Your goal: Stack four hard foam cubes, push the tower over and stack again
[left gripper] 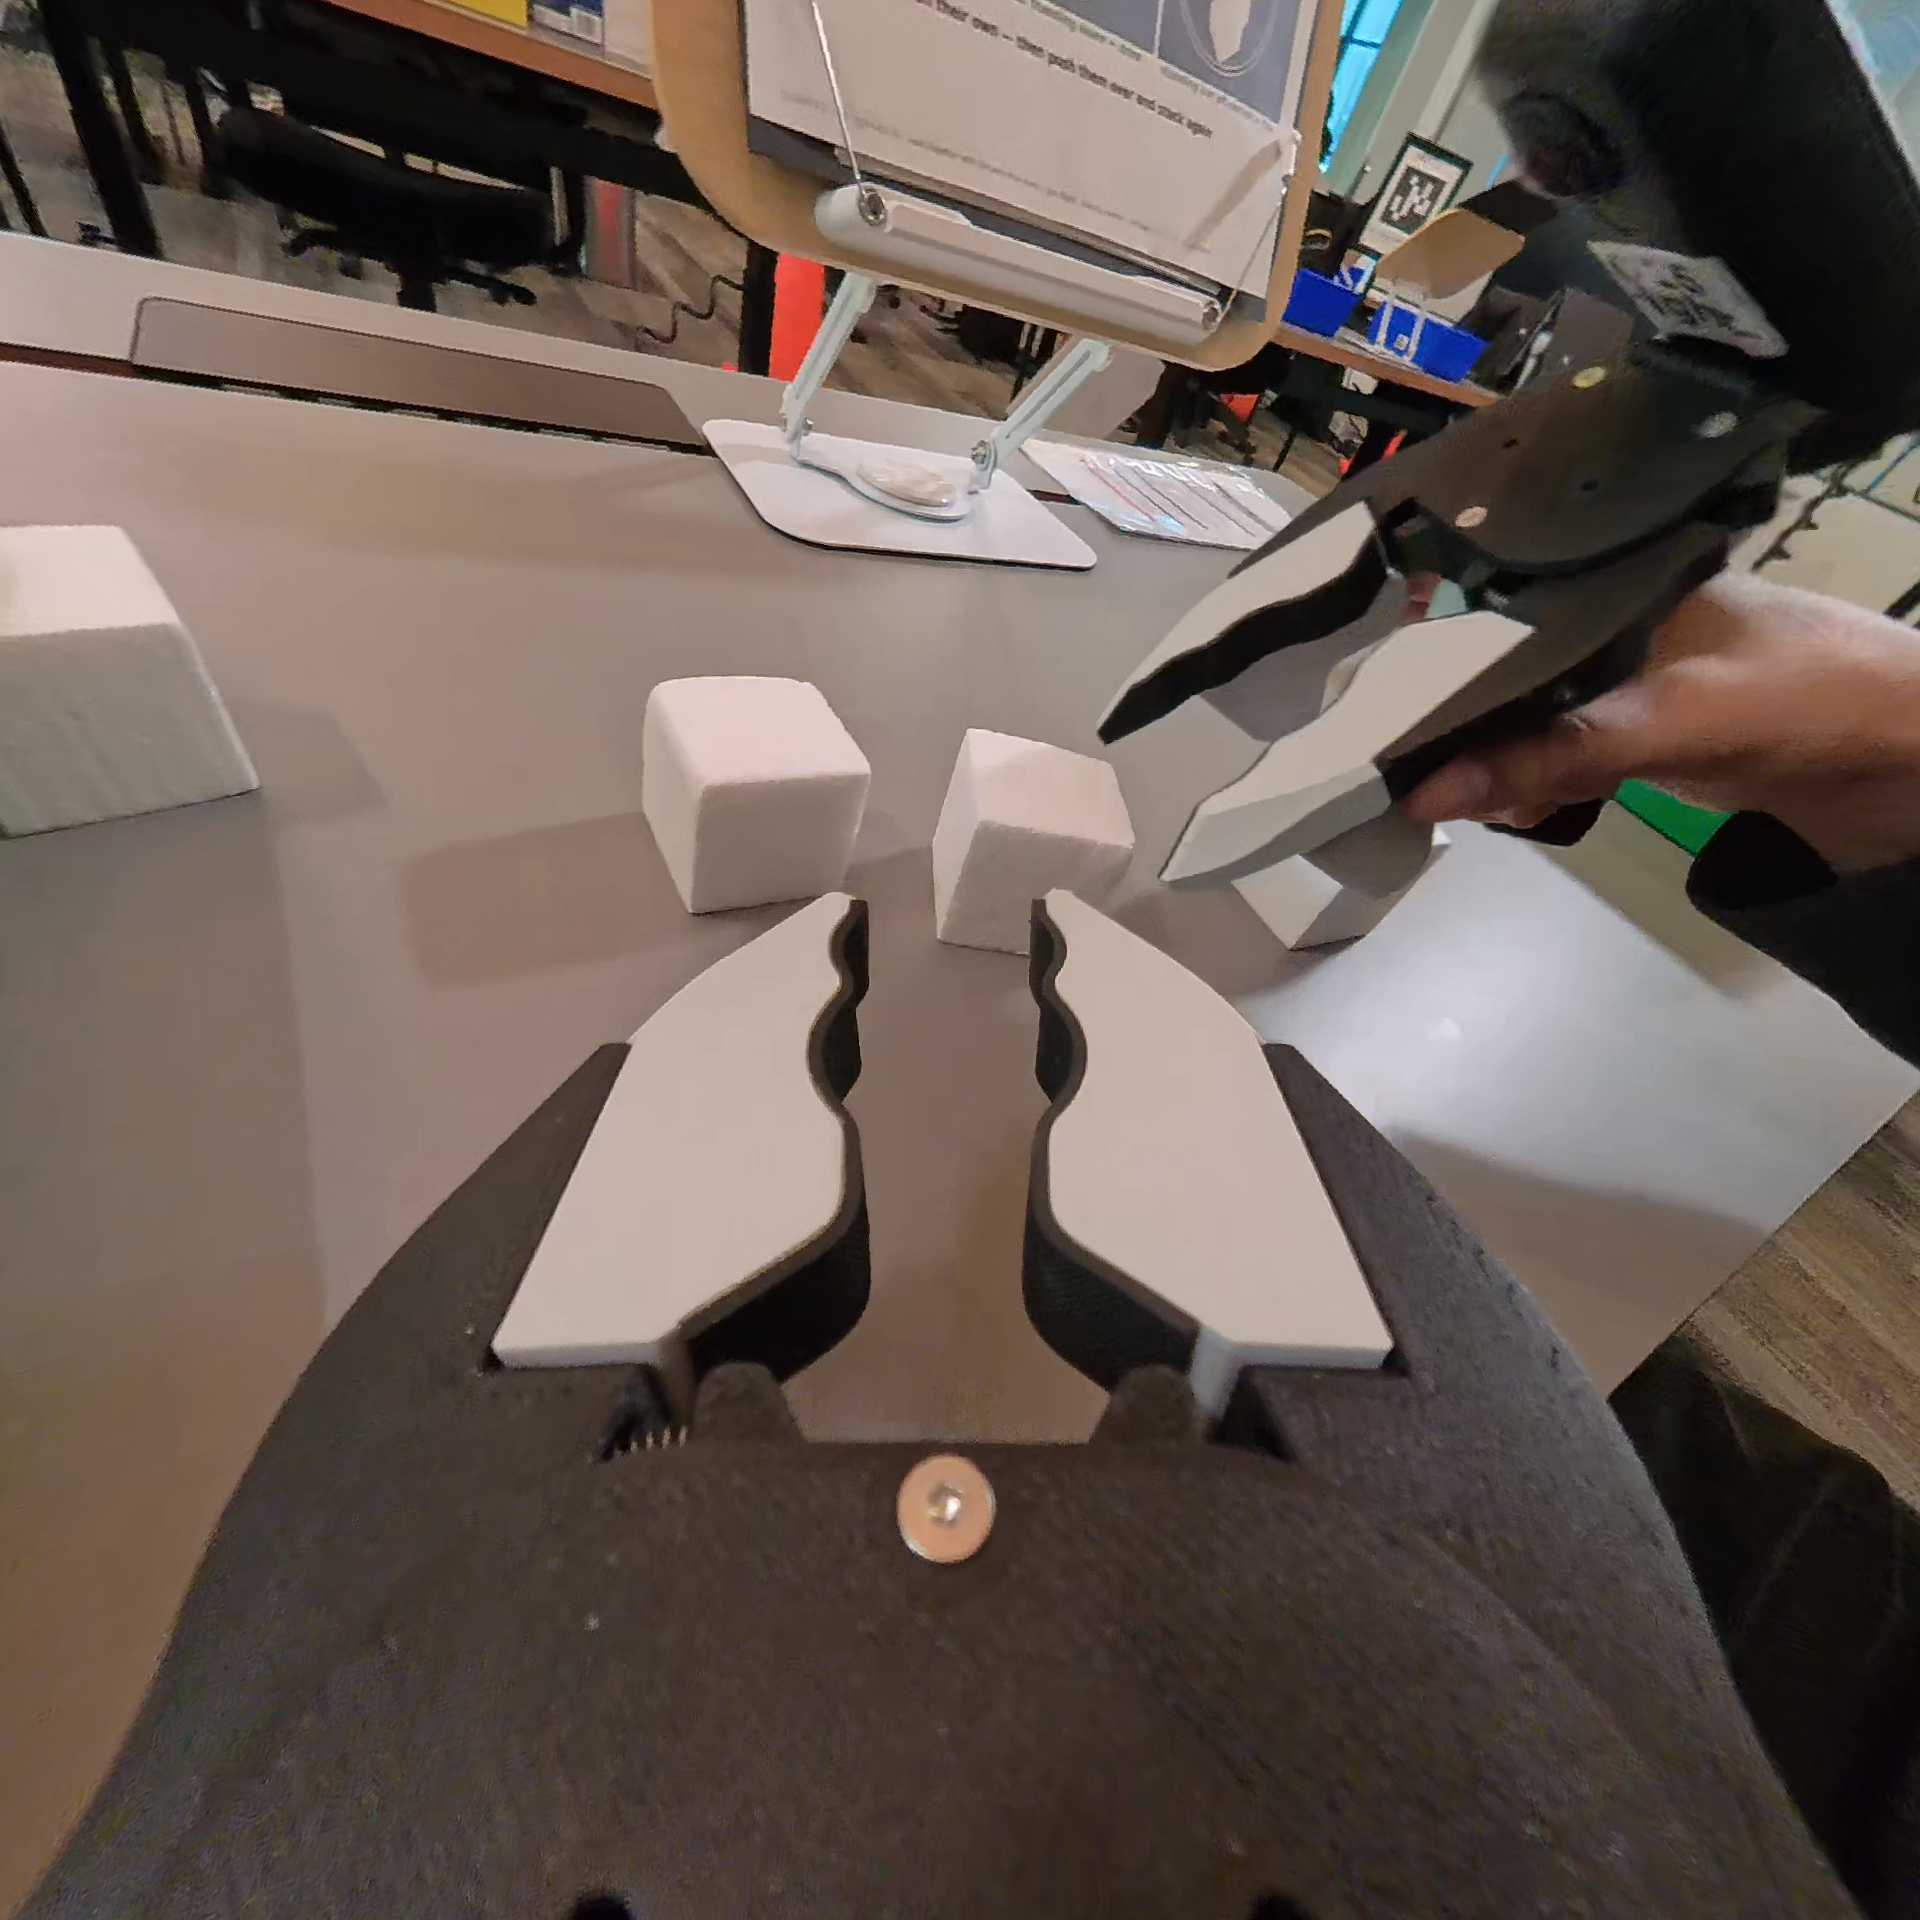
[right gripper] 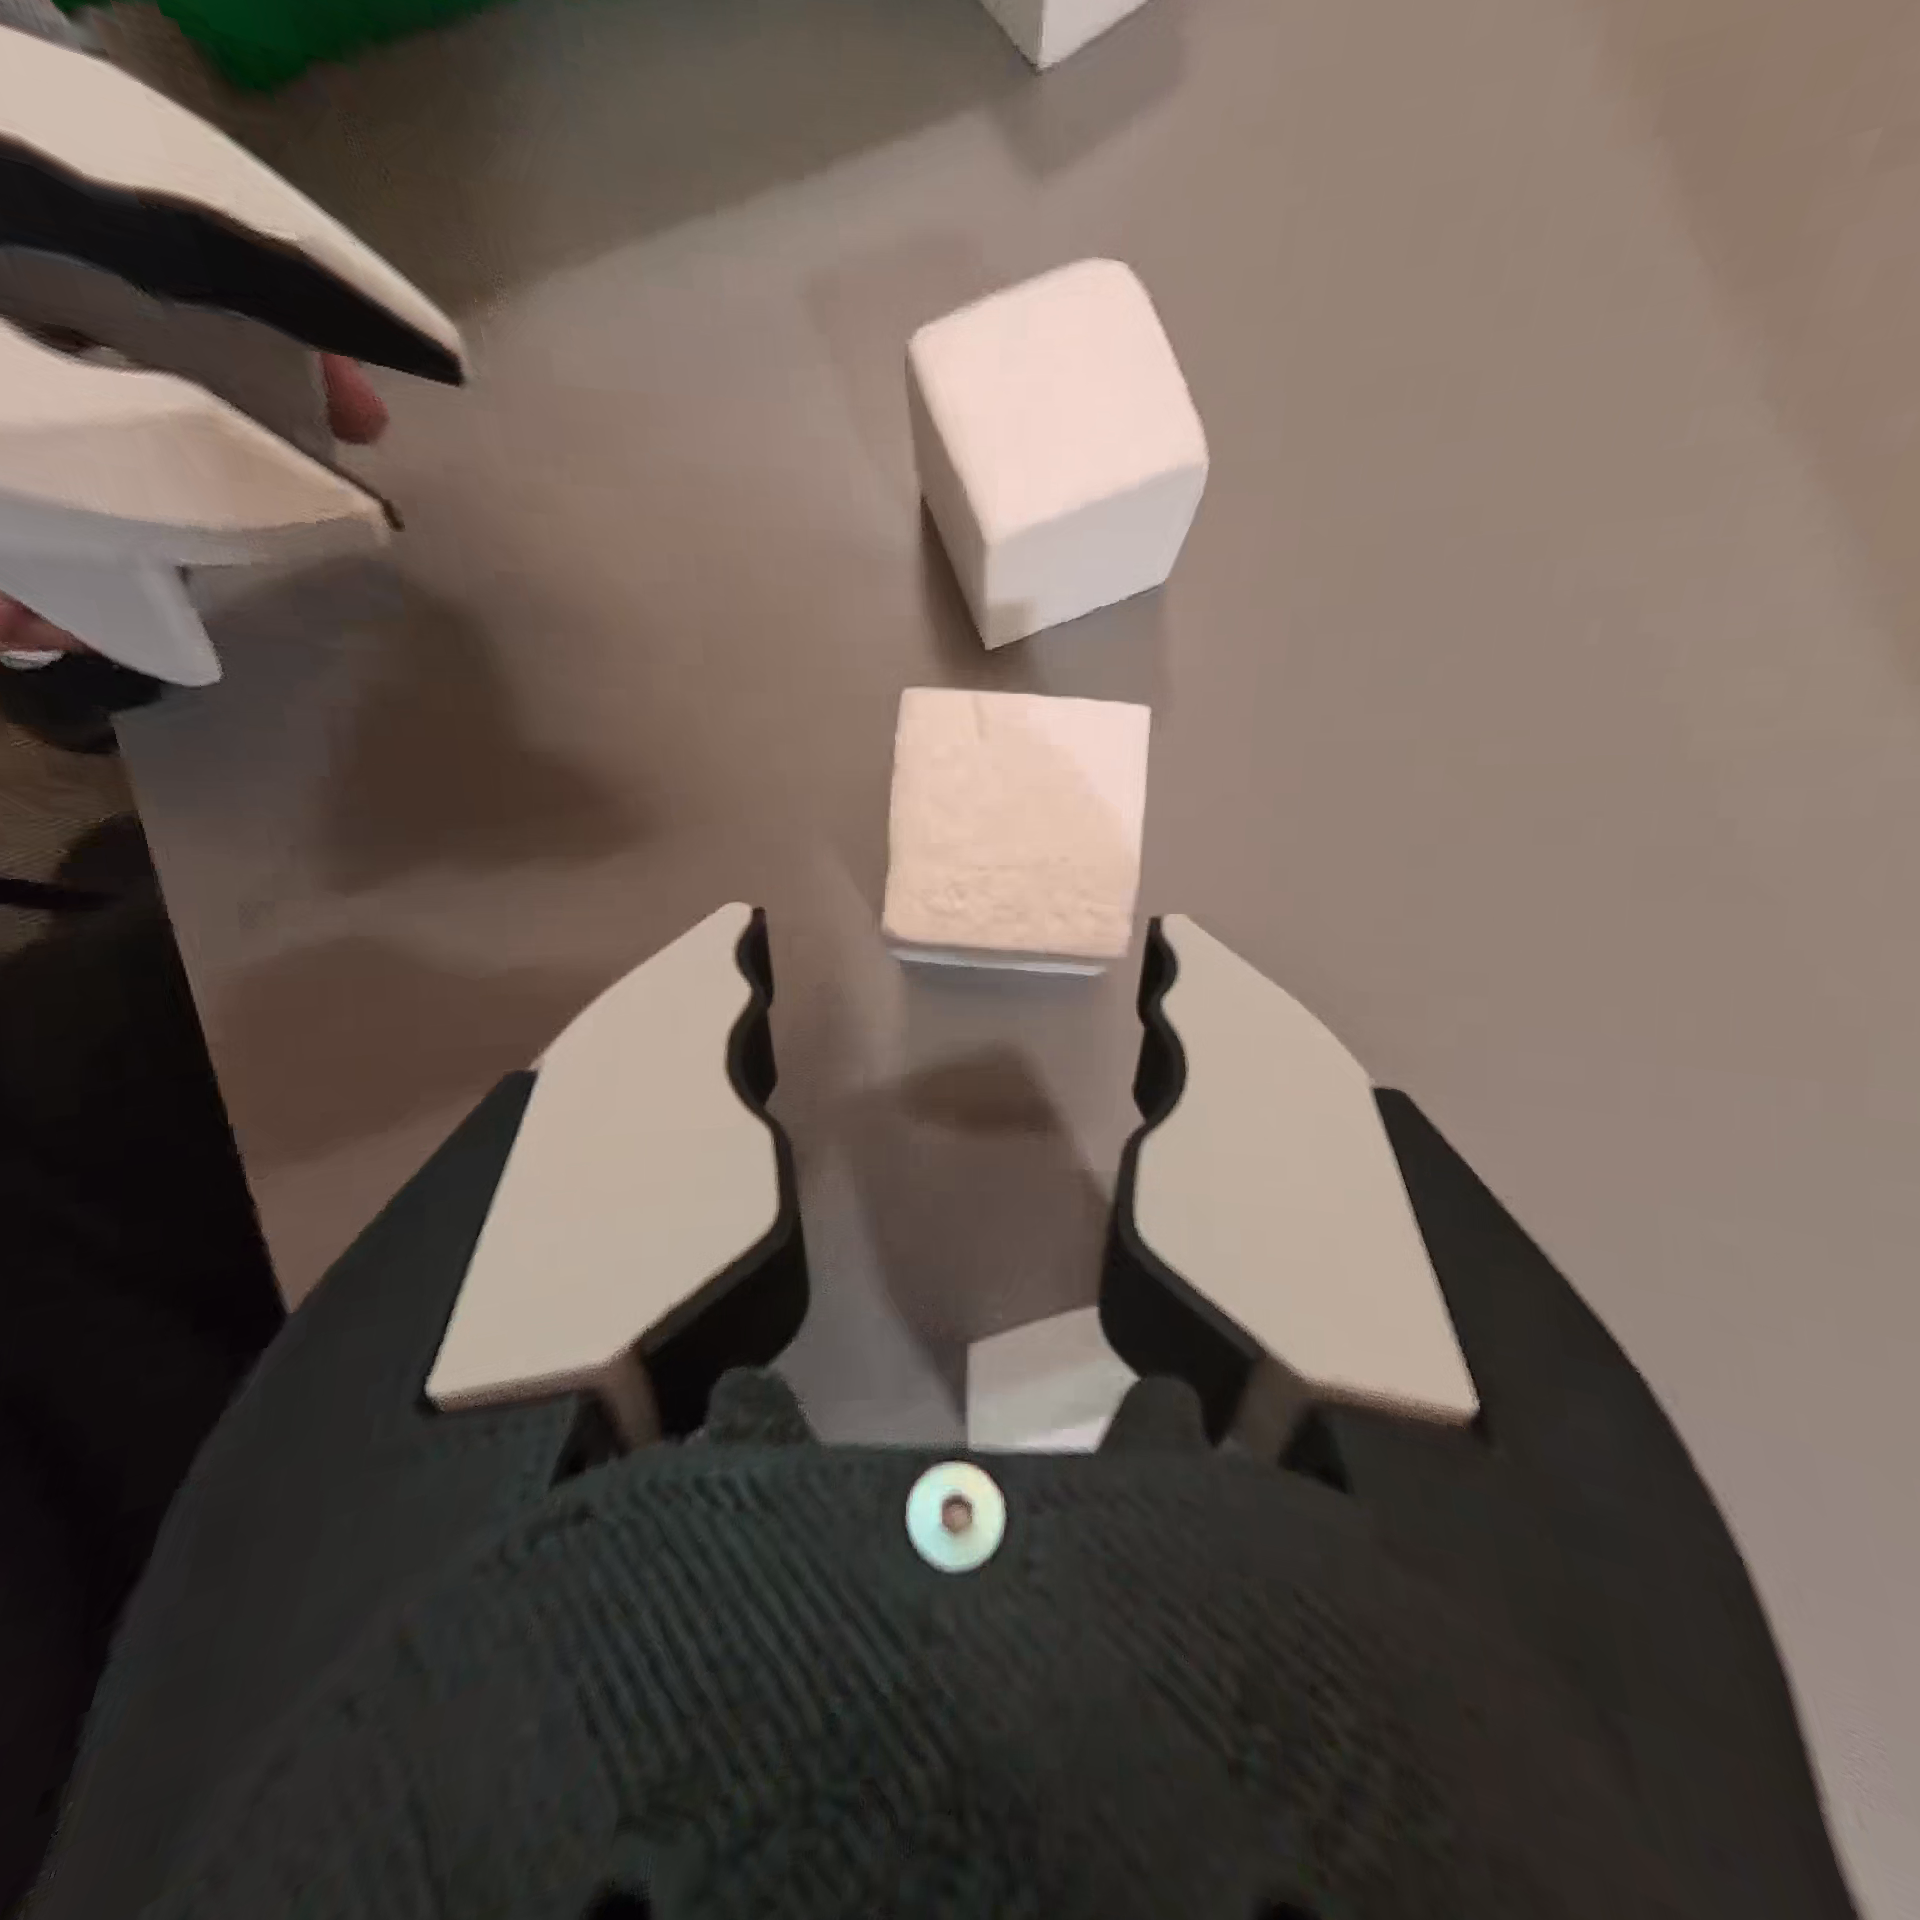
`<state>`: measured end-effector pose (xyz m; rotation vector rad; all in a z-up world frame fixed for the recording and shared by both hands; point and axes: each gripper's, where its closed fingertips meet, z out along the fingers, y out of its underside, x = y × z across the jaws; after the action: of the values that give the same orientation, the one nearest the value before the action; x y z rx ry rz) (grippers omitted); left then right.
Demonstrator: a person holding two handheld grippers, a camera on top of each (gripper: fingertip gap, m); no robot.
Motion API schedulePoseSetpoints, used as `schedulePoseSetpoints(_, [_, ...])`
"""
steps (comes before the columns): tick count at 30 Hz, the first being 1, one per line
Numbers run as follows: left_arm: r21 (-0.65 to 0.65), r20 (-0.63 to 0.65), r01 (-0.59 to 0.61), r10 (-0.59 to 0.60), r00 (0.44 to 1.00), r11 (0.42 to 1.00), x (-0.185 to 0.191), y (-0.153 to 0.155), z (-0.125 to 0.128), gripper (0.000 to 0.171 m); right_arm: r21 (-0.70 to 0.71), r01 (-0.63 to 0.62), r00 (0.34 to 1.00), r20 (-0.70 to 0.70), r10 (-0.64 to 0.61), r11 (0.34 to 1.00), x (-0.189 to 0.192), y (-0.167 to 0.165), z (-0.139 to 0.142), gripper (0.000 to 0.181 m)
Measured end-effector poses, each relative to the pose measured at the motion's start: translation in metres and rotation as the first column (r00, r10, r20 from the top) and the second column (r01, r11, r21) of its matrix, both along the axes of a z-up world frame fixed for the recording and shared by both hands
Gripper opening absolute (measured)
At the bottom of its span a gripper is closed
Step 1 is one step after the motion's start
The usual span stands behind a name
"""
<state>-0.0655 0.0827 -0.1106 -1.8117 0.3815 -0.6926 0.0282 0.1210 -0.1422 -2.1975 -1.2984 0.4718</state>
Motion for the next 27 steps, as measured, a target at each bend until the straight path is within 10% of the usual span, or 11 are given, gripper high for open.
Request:
schedulePoseSetpoints(5, [0.006, -0.026, -0.012, 0.012, 1.0, 1.0, -0.003, 0.001, -0.003, 0.03, -0.189, 0.013, 0.998, 0.056, -0.003, 0.982, -0.008, -0.003, -0.022, 0.053])
schedulePoseSetpoints(13, [0.021, -0.03, 0.002, -0.001, 1.0, 1.0, 0.006, 0.01, 0.0, 0.029, -0.096, -0.054, 0.95, -0.311, 0.022, 0.994, 0.022, -0.003, 0.076, 0.052])
schedulePoseSetpoints(27, [0.02, -0.021, 0.209, -0.209, 0.978, 0.978, 0.09, 0.03, 0.0, 0.029, 0.048, -0.149, 0.988, -0.03, 0.15, 0.988, 0.146, -0.048, 0.05, 0.052])
